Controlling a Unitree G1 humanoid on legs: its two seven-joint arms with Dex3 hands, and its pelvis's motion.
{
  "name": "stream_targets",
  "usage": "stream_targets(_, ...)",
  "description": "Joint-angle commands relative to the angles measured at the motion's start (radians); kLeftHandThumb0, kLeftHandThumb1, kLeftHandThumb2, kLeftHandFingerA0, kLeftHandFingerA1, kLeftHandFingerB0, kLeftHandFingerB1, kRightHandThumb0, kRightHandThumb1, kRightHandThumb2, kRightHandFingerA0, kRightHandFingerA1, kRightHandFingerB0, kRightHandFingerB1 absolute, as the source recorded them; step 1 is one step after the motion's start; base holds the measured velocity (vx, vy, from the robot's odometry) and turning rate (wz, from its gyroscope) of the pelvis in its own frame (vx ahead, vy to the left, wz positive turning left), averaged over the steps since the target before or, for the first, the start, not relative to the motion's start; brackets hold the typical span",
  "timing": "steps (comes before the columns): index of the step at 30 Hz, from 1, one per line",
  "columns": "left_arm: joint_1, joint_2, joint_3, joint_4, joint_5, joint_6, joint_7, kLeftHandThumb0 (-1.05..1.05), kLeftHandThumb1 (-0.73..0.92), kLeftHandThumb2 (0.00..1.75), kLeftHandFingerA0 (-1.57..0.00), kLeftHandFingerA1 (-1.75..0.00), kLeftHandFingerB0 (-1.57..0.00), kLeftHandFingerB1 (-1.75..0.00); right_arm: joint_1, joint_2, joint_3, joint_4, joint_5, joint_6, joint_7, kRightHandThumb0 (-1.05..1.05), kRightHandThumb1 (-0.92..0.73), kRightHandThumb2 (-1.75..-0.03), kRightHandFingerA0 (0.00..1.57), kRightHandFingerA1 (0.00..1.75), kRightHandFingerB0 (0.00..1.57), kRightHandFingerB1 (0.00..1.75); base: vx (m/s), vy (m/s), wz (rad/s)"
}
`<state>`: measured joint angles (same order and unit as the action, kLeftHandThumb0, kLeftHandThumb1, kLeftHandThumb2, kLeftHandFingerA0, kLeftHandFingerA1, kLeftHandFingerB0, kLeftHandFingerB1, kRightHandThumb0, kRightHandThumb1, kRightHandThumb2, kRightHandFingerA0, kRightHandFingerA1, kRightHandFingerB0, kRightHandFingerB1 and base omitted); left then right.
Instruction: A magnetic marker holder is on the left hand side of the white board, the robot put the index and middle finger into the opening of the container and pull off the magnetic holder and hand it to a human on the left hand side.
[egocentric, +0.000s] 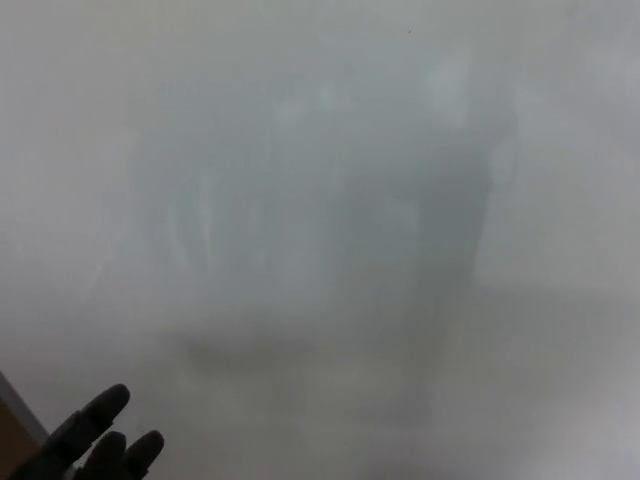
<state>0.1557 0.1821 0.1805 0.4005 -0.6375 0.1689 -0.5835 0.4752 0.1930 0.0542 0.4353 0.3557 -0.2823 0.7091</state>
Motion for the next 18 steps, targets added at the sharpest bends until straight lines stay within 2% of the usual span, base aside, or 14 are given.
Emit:
stream_targets(1,0.043,-0.028,-0.160,0.082,0.464,-0.459,0.239,-0.55,0.72,0.61,-0.09,-0.30,-0.05,-0.24,-0.001,-0.031,-0.088,-0.010,0.039,-0.042,-0.040,-0.62,-0.72,-0.63,0.92,0.53,0.74,0.48,0.00,0.000,0.00)
stream_targets(8,0.090,-0.059,-0.184,0.093,0.494,-0.506,0.307,-0.56,0.79,0.63,-0.08,-0.28,-0.05,-0.24,-0.059,-0.041,-0.130,0.052,-0.022,-0.109,-0.114,-0.61,-0.70,-0.62,0.90,0.53,0.67,0.49,0.00,0.000,0.00)
stream_targets(13,0.126,-0.080,-0.148,0.136,0.447,-0.565,0.290,-0.51,0.78,0.63,-0.09,-0.28,-0.04,-0.23,-0.125,-0.046,-0.142,0.119,-0.073,-0.129,-0.174,-0.63,-0.65,-0.60,0.88,0.54,0.64,0.50,0.00,0.000,0.00)
stream_targets(14,0.138,-0.084,-0.135,0.150,0.439,-0.586,0.288,-0.53,0.75,0.72,-0.09,-0.27,-0.08,-0.20,-0.148,-0.042,-0.141,0.144,-0.091,-0.133,-0.199,-0.65,-0.62,-0.60,0.86,0.53,0.60,0.45,0.00,0.000,0.00)
stream_targets(18,0.159,-0.086,-0.118,0.162,0.440,-0.620,0.299,-0.51,0.76,0.69,-0.09,-0.28,-0.07,-0.20,-0.193,-0.027,-0.144,0.210,-0.106,-0.163,-0.216,-0.64,-0.61,-0.59,0.81,0.53,0.57,0.44,0.00,0.000,0.00)
